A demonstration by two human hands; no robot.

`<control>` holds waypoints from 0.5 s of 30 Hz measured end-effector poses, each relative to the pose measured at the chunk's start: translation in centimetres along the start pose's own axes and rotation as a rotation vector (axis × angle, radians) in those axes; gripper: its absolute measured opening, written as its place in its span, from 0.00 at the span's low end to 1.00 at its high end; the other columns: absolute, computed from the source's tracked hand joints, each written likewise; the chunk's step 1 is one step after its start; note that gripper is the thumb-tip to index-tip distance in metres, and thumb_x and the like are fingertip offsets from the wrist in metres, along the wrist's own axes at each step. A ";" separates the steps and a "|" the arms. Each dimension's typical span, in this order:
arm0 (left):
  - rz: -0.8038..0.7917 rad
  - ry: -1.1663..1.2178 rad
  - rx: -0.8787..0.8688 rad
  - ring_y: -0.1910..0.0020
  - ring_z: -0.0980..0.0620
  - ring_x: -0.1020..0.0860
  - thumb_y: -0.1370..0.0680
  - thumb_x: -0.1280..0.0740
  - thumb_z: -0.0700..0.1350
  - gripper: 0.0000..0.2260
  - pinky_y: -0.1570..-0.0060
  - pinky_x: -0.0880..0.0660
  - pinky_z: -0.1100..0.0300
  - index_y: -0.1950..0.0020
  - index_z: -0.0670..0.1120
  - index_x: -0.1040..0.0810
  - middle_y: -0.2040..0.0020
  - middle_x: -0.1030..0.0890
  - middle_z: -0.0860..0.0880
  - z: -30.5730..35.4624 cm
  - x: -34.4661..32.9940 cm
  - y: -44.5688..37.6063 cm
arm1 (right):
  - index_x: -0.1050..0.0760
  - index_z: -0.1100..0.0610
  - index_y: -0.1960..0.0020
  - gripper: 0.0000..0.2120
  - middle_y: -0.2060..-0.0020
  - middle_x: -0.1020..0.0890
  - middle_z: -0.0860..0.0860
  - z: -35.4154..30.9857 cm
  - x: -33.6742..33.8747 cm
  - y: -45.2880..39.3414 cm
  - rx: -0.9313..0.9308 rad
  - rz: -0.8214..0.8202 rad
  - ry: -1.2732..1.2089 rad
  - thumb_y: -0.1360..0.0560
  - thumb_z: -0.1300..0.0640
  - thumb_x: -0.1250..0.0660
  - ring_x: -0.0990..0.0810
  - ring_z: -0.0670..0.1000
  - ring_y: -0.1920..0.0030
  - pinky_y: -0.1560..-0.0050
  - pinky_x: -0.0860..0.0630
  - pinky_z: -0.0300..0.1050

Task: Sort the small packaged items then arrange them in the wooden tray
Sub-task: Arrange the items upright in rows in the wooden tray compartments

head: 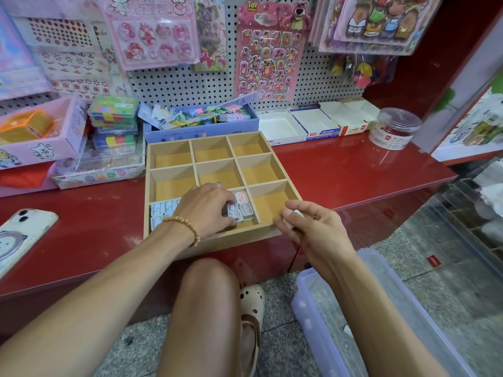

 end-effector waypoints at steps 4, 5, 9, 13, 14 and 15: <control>0.008 -0.007 -0.004 0.46 0.50 0.26 0.27 0.29 0.58 0.18 0.54 0.33 0.58 0.40 0.52 0.20 0.49 0.23 0.51 0.1 -0.5 -0.2 | 0.24 0.68 0.46 0.07 0.57 0.17 0.63 -0.2 0.3 0.5 -0.007 0.038 -0.049 0.25 0.70 0.31 0.13 0.55 0.59 0.61 0.17 0.39; 0.013 -0.009 -0.001 0.45 0.50 0.26 0.27 0.29 0.59 0.19 0.54 0.33 0.57 0.39 0.52 0.20 0.49 0.23 0.51 0.1 -0.6 -0.2 | 0.24 0.66 0.47 0.06 0.57 0.16 0.62 -0.1 0.4 0.6 -0.009 0.048 -0.020 0.24 0.68 0.31 0.13 0.55 0.58 0.62 0.18 0.38; 0.016 -0.035 -0.002 0.45 0.50 0.28 0.28 0.29 0.60 0.21 0.51 0.32 0.56 0.39 0.53 0.21 0.49 0.23 0.51 0.1 -0.9 -0.4 | 0.18 0.59 0.49 0.05 0.55 0.13 0.54 0.6 1.0 0.8 0.011 0.047 0.287 0.21 0.58 0.31 0.22 0.43 0.68 0.71 0.30 0.36; 0.060 0.032 0.015 0.44 0.49 0.28 0.29 0.28 0.62 0.23 0.50 0.31 0.56 0.39 0.52 0.22 0.47 0.22 0.50 -0.2 -0.5 -0.4 | 0.17 0.60 0.46 0.07 0.56 0.13 0.53 0.6 1.3 0.9 0.033 0.074 0.298 0.23 0.61 0.29 0.26 0.39 0.73 0.71 0.31 0.31; 0.094 0.074 0.018 0.44 0.49 0.28 0.29 0.28 0.61 0.22 0.50 0.31 0.56 0.39 0.52 0.21 0.48 0.22 0.50 -0.1 -0.2 -0.3 | 0.17 0.59 0.46 0.07 0.55 0.13 0.55 0.6 1.3 0.9 0.021 0.069 0.268 0.24 0.62 0.29 0.27 0.40 0.73 0.71 0.30 0.32; 0.136 0.137 0.011 0.46 0.50 0.27 0.29 0.28 0.59 0.20 0.50 0.30 0.55 0.41 0.51 0.20 0.49 0.22 0.50 0.0 0.0 -0.1 | 0.17 0.59 0.47 0.07 0.55 0.14 0.56 0.6 1.2 0.9 0.007 0.058 0.240 0.24 0.62 0.29 0.26 0.42 0.72 0.71 0.29 0.34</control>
Point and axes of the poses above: each hand's wrist, its own y-axis away from the middle knuckle, its own x-axis out of the back of the hand, z = x × y, the point moved 1 cm from there along -y, towards the middle knuckle
